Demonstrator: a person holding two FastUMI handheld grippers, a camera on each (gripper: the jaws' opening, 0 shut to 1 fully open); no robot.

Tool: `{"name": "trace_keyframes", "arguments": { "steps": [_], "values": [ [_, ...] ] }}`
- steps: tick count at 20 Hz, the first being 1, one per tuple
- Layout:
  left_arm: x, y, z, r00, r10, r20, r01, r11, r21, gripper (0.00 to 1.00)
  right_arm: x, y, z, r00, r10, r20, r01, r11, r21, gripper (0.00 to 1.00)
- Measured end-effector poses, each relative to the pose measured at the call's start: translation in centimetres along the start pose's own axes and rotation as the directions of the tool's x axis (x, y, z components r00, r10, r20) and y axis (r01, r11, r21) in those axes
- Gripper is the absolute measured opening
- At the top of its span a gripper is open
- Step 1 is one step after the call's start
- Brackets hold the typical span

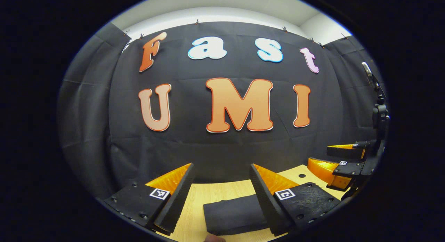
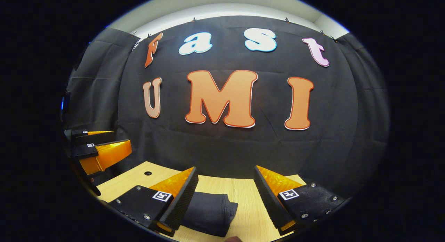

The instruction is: Grasp the waist and the cuffs of the jeans and fold them to make the two legs overlap; first hold the waist and fold one-third of the jeans toward the cuffs, then hold the cuffs and fold the remaining one-third in the same direction to finish folding.

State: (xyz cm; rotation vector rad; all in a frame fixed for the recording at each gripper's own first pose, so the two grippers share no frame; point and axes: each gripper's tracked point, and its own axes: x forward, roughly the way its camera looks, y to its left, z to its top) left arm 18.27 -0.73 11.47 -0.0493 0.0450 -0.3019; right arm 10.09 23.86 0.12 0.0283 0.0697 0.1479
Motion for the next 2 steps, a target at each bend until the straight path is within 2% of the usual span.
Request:
{"name": "trace_keyframes", "arguments": {
  "steps": [2],
  "values": [
    [-1.97, 1.50, 1.38, 0.997, 0.021, 0.072, -0.022, 1.000, 0.010, 0.94, -1.00, 1.04, 0.42, 1.000, 0.002, 0.019, -0.002, 1.000, -0.022, 0.96]
  ]
}}
